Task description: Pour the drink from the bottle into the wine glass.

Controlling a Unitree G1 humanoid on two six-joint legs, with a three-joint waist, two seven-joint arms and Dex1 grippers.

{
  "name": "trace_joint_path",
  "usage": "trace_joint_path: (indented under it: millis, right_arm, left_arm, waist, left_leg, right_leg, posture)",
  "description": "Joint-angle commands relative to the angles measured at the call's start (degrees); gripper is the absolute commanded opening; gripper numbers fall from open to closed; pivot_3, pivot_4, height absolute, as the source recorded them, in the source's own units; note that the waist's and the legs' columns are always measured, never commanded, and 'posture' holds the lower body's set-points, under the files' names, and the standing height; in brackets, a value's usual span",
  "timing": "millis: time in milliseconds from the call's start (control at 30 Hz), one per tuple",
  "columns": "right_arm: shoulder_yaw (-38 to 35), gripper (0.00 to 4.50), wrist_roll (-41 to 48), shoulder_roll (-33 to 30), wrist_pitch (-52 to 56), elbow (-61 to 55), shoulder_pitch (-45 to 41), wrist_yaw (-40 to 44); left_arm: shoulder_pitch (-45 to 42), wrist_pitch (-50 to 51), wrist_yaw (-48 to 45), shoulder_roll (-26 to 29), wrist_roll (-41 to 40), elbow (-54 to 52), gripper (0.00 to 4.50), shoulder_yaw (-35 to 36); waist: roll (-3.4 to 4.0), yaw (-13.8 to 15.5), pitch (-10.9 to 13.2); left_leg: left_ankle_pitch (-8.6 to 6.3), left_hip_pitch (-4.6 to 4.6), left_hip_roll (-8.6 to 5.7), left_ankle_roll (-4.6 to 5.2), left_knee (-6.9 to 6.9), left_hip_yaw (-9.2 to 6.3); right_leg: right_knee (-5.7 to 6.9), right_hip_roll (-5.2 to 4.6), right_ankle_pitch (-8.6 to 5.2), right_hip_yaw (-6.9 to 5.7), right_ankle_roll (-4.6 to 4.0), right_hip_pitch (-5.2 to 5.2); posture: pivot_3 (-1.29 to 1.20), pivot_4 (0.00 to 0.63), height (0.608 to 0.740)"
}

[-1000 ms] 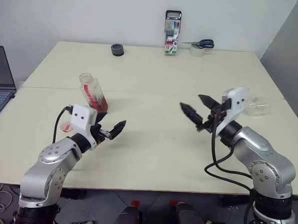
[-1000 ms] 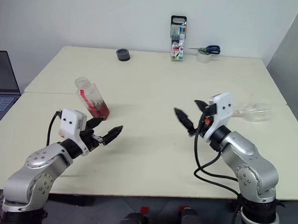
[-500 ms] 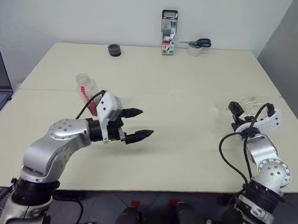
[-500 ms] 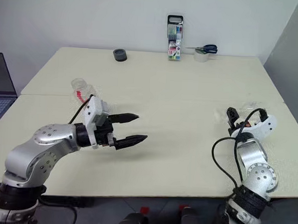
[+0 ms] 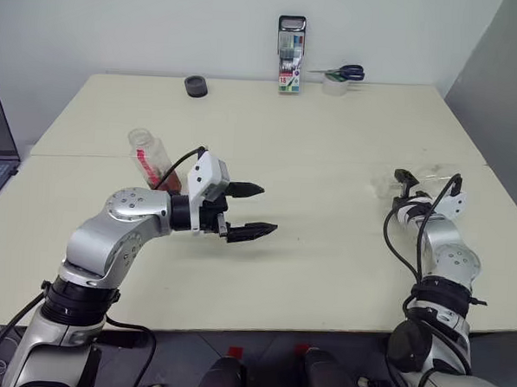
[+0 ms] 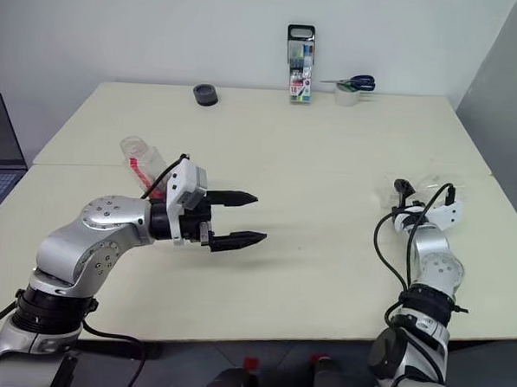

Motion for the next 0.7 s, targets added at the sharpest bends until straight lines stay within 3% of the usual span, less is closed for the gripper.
trace_joint_path:
  millis: [33, 533, 633, 700]
  right_arm:
    - [0.28, 4.50, -2.78, -2.93, -4.30, 7.44, -3.02, 4.81]
    - [1.04, 4.50, -11.74, -9.40, -11.59, 33.99, -13.10, 14.84]
    - [0.87, 3.92, -12.97, -10.20, -13.13, 35.99, -13.28, 15.18]
    - [0.77, 3.21, -13.62, -10.42, -13.70, 36.55, -13.34, 15.21]
  left_arm:
    - [-1.01, -1.53, -0.47, 0.14, 0.99, -0.05, 4.48, 0.52]
    - [-2.06, -2.13, -1.88, -0.12, 2.99, 1.60, 4.48, 0.31]
    - [-1.72, -1.82, -1.95, -0.17, 2.86, 0.96, 4.50, 0.30]
    - [-1.24, -1.84, -2.04, -0.06, 2.83, 0.53, 4.50, 0.30]
  waist:
    - [0.00, -0.03, 0.00]
    - [-0.09, -0.22, -0.05]
    - [-0.12, -0.22, -0.07]
    - [-0.12, -0.22, -0.07]
  left_leg:
    - [0.00, 0.00, 0.00, 0.00, 0.00, -0.01]
    - [-0.01, 0.02, 0.03, 0.01, 0.02, -0.01]
    - [-0.01, 0.02, 0.03, 0.01, 0.02, -0.01]
    - [-0.01, 0.02, 0.03, 0.01, 0.02, -0.03]
  right_leg:
    - [0.00, 0.00, 0.00, -0.01, 0.00, 0.00]
    - [-0.01, 0.02, 0.01, 0.01, 0.00, 0.04]
    - [-0.02, 0.02, 0.01, 0.02, 0.00, 0.06]
    - [-0.02, 0.02, 0.01, 0.01, 0.00, 0.06]
  posture:
    - [0.00, 0.150, 0.740]
    - [0.00, 0.150, 0.740]
    - [0.00, 0.150, 0.740]
    - [0.00, 0.150, 0.740]
